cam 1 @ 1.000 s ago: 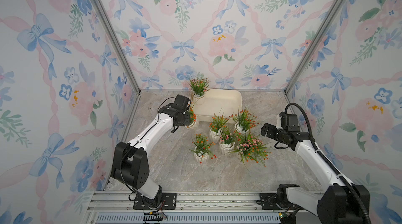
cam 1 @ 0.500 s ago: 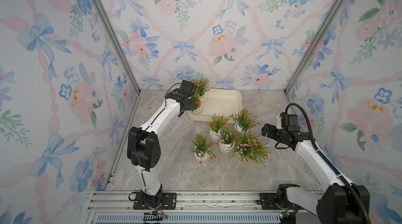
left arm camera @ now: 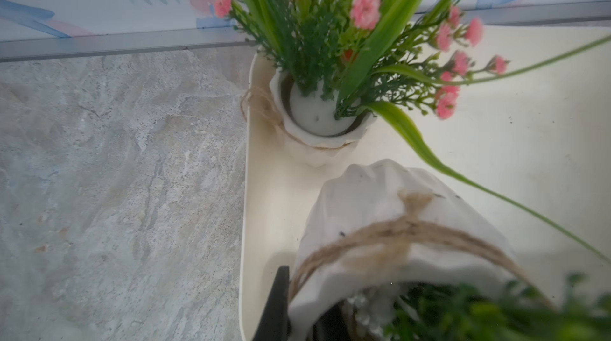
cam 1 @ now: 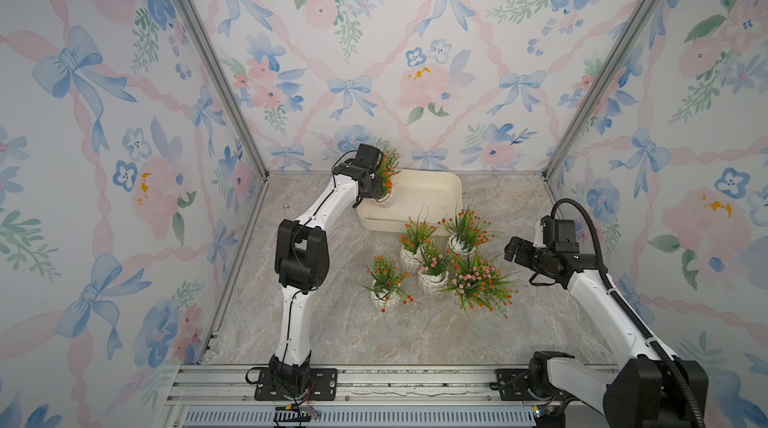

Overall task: Put the potted gypsophila into the storage box
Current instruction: Place the baby's breath potted plant at the storage box.

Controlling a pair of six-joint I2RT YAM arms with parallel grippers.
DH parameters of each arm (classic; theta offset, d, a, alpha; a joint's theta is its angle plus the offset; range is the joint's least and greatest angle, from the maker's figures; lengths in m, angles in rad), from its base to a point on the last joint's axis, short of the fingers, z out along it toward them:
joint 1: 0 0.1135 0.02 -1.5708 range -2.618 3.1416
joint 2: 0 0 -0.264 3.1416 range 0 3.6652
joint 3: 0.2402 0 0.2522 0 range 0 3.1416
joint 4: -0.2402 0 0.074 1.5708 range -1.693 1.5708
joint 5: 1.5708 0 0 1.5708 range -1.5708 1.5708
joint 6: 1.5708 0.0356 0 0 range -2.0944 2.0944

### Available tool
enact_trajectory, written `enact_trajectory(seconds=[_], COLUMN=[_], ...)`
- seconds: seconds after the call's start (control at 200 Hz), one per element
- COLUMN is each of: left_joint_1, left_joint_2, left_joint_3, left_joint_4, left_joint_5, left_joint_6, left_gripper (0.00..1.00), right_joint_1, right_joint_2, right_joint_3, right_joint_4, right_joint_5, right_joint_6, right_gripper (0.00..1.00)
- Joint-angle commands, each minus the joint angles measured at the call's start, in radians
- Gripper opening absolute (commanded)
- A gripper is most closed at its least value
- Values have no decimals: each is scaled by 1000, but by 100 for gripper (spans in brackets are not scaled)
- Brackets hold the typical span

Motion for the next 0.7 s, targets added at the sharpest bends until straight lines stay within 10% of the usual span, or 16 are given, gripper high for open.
enact_trajectory(seconds=[0.0, 0.695], left_joint_1=[12, 32], left_joint_2=[15, 113], left_joint_3=[79, 111], left_joint_4=[26, -25], left_joint_5=[17, -64], left_joint_6=[19, 137], left_gripper=[0, 0], right_joint_1=[-24, -114], right_joint_2=[-8, -43], right_joint_3=[24, -8], right_joint_4=[-51, -53], right_joint_5=[1, -69], right_joint_6=[-33, -62], right_gripper=[98, 97])
